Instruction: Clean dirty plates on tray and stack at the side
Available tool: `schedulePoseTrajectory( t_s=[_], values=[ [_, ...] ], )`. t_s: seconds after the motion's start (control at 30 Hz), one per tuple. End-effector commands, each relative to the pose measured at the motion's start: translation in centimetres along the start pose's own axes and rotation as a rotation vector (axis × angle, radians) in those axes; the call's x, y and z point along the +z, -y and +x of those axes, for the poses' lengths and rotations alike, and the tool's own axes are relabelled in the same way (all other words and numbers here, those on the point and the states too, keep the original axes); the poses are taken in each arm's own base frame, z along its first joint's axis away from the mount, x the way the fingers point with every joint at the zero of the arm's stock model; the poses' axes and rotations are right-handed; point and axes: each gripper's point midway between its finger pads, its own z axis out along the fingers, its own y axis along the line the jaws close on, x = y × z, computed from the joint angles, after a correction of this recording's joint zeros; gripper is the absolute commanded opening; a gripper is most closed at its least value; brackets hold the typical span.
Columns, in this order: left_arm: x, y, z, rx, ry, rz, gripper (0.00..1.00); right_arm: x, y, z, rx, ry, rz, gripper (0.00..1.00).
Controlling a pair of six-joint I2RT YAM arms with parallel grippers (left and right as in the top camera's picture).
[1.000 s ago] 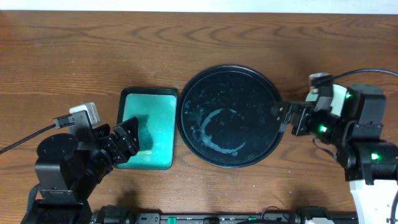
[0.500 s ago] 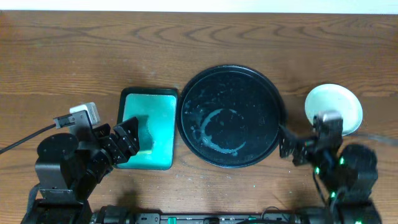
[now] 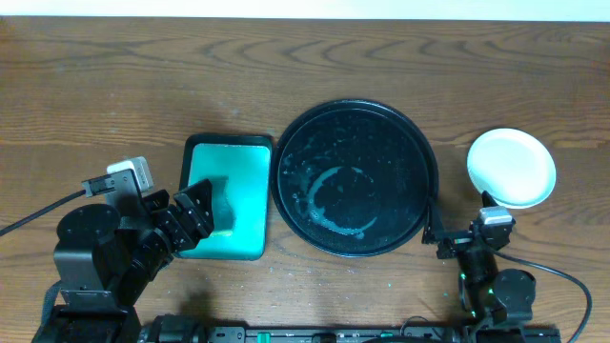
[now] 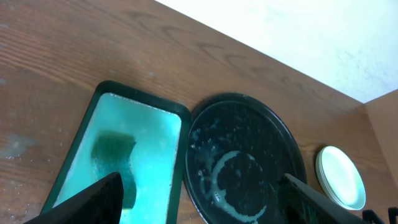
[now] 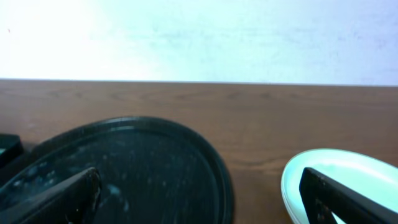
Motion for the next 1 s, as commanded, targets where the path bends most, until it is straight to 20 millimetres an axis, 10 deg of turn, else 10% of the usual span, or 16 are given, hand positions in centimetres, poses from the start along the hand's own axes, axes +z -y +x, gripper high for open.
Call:
schedulePoseTrajectory(
  t_s=[0.0,0.7,0.97],
  values=[
    [-0.5,0.4,-0.5,0.008,0.016,0.013,0.79,0.2,0.1,0.5,-0.013,0.012,0.004,0.99],
    [-0.5,-0.4,0.8,0.000,-0.034,-0.024,0.79,0.2,0.1,0.6,-0.013,0.008,0.007,0.99],
    [2.8,-0.1,-2.9,0.176,0.242,0.057,0.79,0.2,0.1,0.6,-0.013,0.008,0.007,0.99]
  ],
)
